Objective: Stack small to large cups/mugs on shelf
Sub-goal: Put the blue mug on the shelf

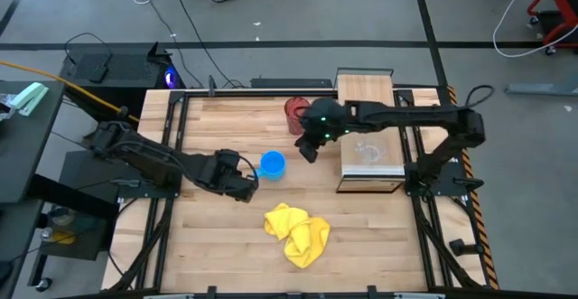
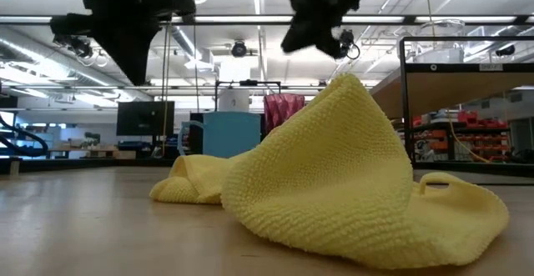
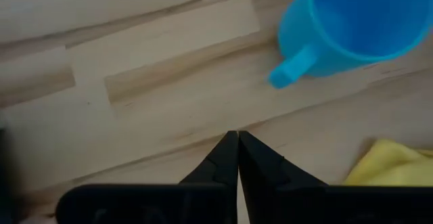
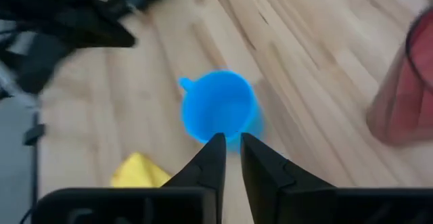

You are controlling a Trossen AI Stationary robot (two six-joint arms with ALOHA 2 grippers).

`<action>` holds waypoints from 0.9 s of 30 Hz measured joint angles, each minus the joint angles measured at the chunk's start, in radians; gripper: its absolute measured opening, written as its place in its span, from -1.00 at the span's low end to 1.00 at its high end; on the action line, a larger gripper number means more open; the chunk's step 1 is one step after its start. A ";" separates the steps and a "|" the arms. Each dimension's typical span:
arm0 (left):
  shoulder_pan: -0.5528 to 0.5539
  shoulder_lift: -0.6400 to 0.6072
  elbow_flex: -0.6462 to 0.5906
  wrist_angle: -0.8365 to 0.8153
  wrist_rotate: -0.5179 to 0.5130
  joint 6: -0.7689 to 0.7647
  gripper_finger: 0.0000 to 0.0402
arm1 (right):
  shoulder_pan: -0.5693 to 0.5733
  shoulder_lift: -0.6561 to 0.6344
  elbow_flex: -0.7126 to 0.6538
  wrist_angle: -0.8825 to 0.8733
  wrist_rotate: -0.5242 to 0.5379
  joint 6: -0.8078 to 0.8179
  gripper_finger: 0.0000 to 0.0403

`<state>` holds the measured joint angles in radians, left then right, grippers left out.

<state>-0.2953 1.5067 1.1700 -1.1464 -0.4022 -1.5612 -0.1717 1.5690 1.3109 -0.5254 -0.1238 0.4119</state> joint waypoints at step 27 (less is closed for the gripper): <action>0.200 0.001 -0.183 0.452 0.003 0.240 -0.84 | 0.010 0.189 0.006 0.071 0.072 0.139 -0.48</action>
<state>-0.0955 1.5074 0.9874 -0.6947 -0.3989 -1.3213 -0.1616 1.7581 1.3166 -0.4548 -0.0514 0.5510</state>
